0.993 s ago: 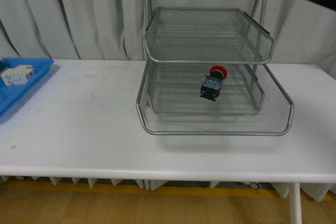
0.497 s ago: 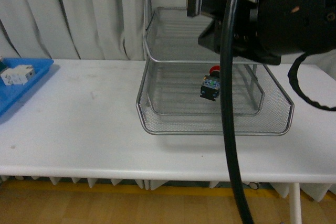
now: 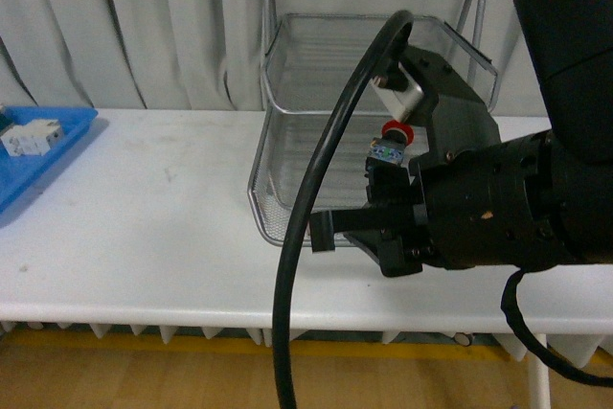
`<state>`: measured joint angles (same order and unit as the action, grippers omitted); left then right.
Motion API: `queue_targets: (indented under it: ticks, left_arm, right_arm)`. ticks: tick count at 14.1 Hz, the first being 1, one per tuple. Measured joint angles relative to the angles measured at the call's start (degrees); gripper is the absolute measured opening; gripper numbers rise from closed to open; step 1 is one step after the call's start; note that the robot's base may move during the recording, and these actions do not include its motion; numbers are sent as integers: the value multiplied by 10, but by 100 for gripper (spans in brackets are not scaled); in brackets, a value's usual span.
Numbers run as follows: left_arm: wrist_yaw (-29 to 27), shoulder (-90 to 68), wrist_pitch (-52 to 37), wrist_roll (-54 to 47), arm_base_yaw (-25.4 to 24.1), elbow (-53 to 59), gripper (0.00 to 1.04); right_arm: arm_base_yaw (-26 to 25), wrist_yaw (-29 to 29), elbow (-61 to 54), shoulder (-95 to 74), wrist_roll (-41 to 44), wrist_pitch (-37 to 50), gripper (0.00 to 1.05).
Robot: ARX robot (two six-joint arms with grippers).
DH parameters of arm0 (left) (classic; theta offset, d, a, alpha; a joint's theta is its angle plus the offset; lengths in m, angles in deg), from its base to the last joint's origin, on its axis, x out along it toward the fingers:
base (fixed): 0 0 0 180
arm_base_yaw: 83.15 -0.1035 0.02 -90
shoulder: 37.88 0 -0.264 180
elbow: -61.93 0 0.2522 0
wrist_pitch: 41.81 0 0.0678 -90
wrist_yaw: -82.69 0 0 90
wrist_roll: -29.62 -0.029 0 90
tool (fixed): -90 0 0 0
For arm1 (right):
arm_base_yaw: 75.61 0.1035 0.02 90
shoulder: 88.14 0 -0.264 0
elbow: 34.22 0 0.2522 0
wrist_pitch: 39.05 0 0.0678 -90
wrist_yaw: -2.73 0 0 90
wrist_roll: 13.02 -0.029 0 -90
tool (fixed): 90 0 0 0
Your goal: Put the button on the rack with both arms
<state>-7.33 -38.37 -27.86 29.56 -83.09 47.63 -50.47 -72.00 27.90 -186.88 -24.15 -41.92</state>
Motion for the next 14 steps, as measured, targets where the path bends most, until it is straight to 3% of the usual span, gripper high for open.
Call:
queue_targets:
  ticks: [3, 14]
  left_arm:
    - [0, 0, 0, 0, 0, 0, 98]
    - [0, 0, 0, 0, 0, 0, 98]
  right_arm:
    - [-3, -7, -14, -47, 29, -27, 2]
    - [-65, -43, 137, -153, 37, -96, 2]
